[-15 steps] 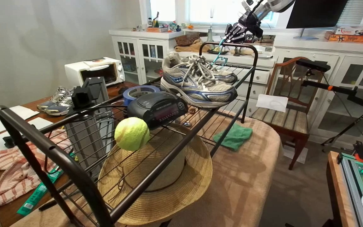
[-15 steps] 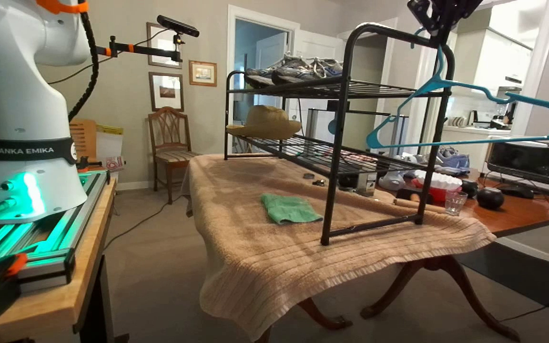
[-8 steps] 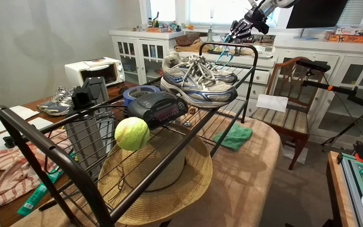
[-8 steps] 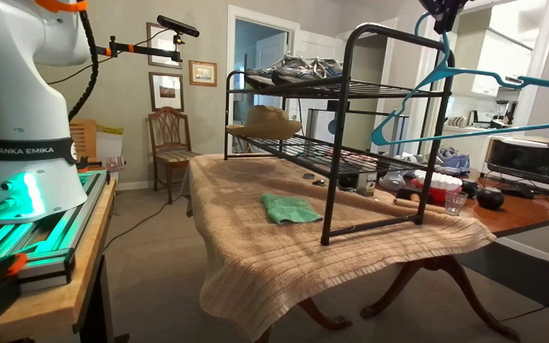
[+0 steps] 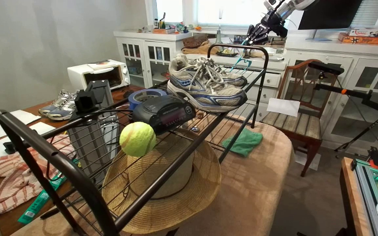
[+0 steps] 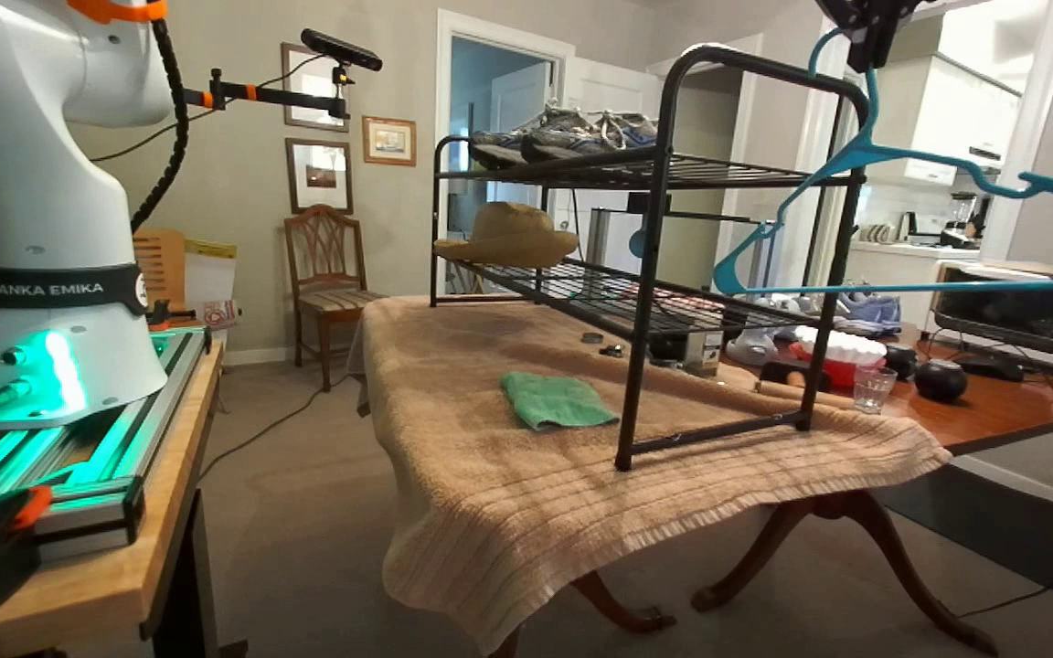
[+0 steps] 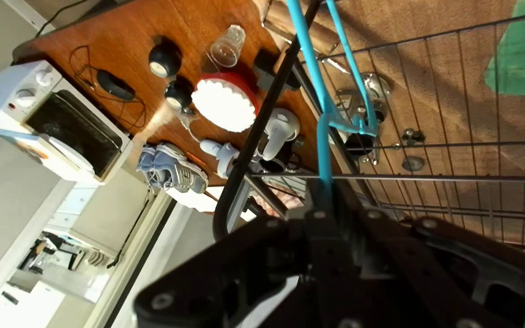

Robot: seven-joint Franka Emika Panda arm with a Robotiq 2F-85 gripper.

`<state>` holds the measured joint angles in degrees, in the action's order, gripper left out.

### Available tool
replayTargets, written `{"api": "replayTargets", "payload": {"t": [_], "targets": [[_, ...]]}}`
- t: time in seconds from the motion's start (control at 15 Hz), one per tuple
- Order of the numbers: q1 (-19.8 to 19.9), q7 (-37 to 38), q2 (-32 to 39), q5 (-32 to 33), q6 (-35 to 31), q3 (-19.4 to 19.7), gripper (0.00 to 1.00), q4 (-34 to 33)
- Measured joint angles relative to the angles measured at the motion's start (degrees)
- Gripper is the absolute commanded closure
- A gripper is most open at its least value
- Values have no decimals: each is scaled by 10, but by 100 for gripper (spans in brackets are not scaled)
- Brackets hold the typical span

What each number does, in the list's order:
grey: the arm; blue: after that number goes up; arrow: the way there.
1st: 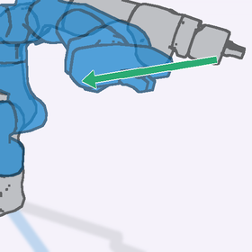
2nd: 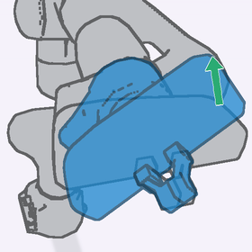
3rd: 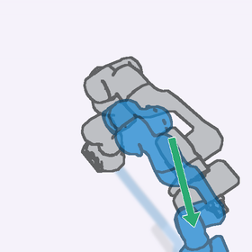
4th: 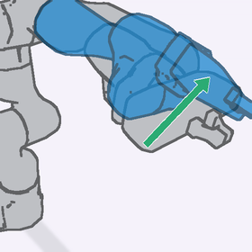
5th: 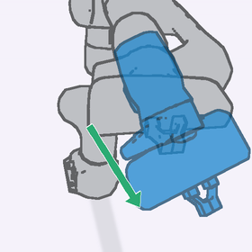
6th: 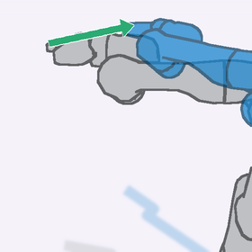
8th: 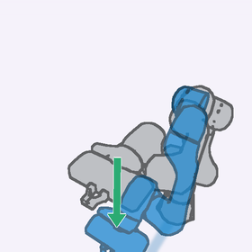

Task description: Move the hanger from the side to the front of the shoe rack

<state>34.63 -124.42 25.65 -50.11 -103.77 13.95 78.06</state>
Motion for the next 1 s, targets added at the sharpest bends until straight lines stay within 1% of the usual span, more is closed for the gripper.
{"api": "replayTargets", "payload": {"t": [0.27, 0.47, 0.73, 1.0], "targets": [[-5, 34, -7, 37, -35, 23, 98, 16], [-15, 71, -32, 69, -76, 41, 98, 42], [-35, 109, -85, 141, -139, 61, 98, 97], [-36, 120, -136, 215, -152, 61, 98, 145]]}}
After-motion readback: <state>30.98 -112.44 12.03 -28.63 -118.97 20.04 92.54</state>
